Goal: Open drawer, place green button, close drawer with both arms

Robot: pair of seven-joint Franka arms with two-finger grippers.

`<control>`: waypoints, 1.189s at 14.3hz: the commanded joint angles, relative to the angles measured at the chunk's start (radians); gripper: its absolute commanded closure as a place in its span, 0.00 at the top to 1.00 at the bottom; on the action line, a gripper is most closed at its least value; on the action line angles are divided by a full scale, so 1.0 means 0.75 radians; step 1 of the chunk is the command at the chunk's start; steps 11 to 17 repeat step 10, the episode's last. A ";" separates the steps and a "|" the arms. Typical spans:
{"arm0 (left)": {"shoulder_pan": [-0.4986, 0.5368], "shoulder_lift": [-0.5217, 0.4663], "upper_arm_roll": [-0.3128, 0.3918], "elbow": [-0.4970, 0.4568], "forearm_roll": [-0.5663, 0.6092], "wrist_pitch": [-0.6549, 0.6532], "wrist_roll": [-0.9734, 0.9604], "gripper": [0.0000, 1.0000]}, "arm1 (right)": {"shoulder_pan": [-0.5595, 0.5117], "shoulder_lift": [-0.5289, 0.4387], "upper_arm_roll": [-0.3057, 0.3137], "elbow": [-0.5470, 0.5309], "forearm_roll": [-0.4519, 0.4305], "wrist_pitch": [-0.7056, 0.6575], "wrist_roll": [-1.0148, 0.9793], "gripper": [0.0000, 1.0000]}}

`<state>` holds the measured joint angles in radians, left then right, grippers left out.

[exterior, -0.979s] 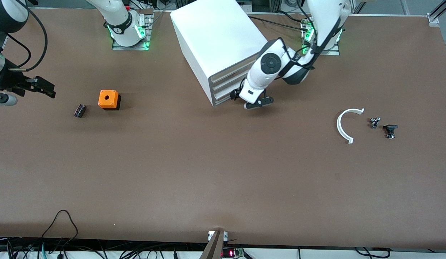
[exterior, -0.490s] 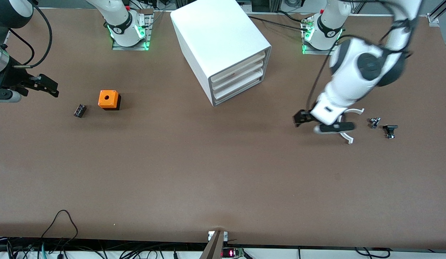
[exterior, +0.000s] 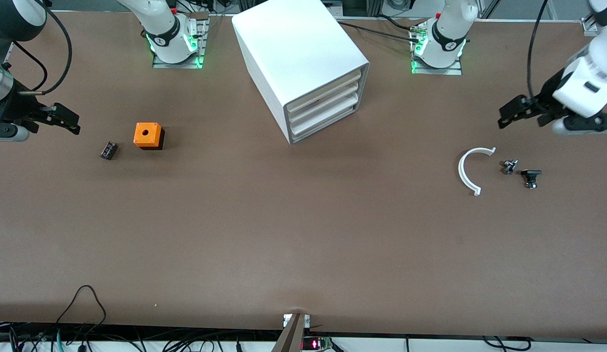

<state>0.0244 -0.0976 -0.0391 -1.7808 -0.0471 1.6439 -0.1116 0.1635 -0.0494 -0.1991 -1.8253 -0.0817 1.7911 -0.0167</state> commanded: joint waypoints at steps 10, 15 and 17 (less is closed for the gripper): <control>-0.016 0.032 -0.013 0.039 0.024 -0.046 0.012 1.00 | -0.095 0.021 0.063 0.043 0.025 -0.009 -0.090 1.00; -0.016 0.032 -0.013 0.039 0.024 -0.046 0.012 1.00 | -0.095 0.021 0.063 0.043 0.025 -0.009 -0.090 1.00; -0.016 0.032 -0.013 0.039 0.024 -0.046 0.012 1.00 | -0.095 0.021 0.063 0.043 0.025 -0.009 -0.090 1.00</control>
